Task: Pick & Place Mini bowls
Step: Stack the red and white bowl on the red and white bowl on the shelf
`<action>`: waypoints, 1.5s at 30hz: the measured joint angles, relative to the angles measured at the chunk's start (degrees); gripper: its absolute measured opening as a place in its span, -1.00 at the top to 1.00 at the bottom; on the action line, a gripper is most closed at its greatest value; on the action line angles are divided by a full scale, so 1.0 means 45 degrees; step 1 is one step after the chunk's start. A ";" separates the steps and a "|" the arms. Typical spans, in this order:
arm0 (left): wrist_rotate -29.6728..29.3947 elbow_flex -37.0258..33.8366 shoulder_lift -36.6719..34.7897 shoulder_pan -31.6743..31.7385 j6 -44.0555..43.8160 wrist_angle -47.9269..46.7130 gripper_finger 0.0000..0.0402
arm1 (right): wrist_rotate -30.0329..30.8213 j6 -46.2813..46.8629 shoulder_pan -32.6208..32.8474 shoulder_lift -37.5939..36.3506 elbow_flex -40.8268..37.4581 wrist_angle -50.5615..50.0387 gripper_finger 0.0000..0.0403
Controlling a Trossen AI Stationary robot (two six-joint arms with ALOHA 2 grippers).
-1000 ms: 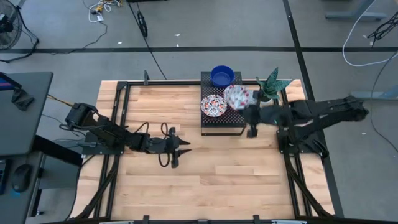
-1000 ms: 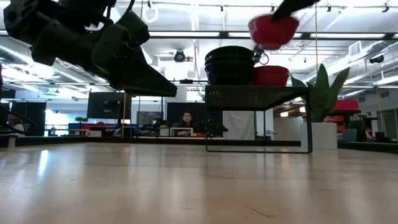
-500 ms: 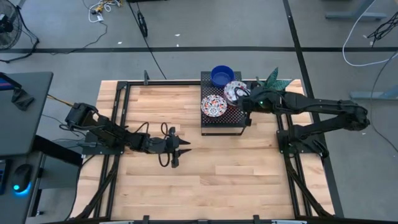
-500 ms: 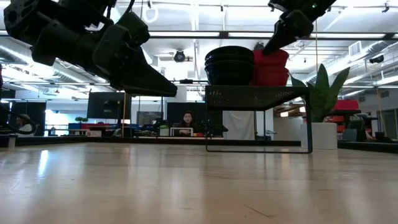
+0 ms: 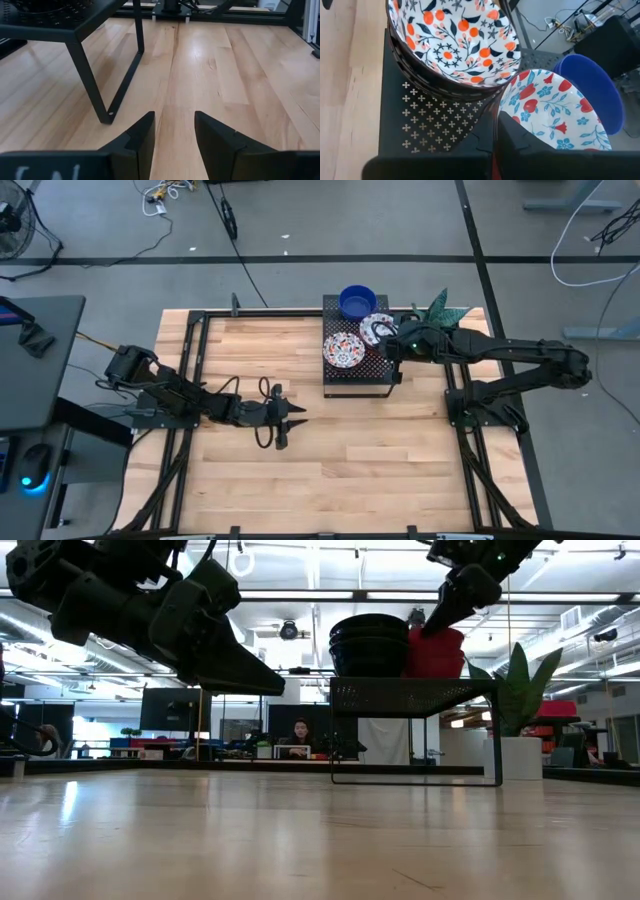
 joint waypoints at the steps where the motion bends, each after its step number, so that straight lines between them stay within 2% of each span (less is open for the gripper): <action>1: 0.0000 0.0000 0.0000 0.0000 0.0000 0.0001 0.29 | -0.0005 0.0012 -0.0030 0.0088 0.0000 0.0010 0.96; 9: 0.0000 0.0000 0.0000 0.0000 0.0000 0.0015 0.29 | 0.0011 0.0338 -0.0345 0.0511 0.0005 -0.0094 0.95; 13: 0.0000 0.0000 0.0000 0.0000 0.0000 0.0019 0.29 | -0.0017 0.0635 -0.0399 0.0521 0.0005 -0.0105 0.88; 18: 0.0000 0.0005 0.0000 0.0000 0.0000 0.0019 0.29 | 0.0017 0.0921 -0.0409 0.0526 0.0005 -0.0205 0.72; 29: 0.0000 0.0005 0.0000 0.0000 -0.0005 0.0019 0.29 | -0.0251 0.1125 -0.0419 0.0134 0.0005 -0.0403 0.24; 33: 0.0000 0.0005 0.0000 0.0000 -0.0005 0.0019 0.29 | -0.0575 0.1127 -0.0411 -0.0235 0.0005 -0.0393 0.14; 39: 0.0000 0.0005 0.0000 0.0000 -0.0005 0.0019 0.29 | -0.1127 0.1209 -0.0414 -0.0615 0.0005 -0.0374 0.22; 42: 0.0000 0.0005 0.0000 0.0000 -0.0005 0.0019 0.29 | -0.1354 0.1293 -0.0414 -0.0612 0.0005 -0.0176 0.40; 45: 0.0000 0.0005 0.0000 0.0000 -0.0005 0.0019 0.29 | -0.1392 0.1515 -0.0488 -0.0468 0.0005 0.0306 0.70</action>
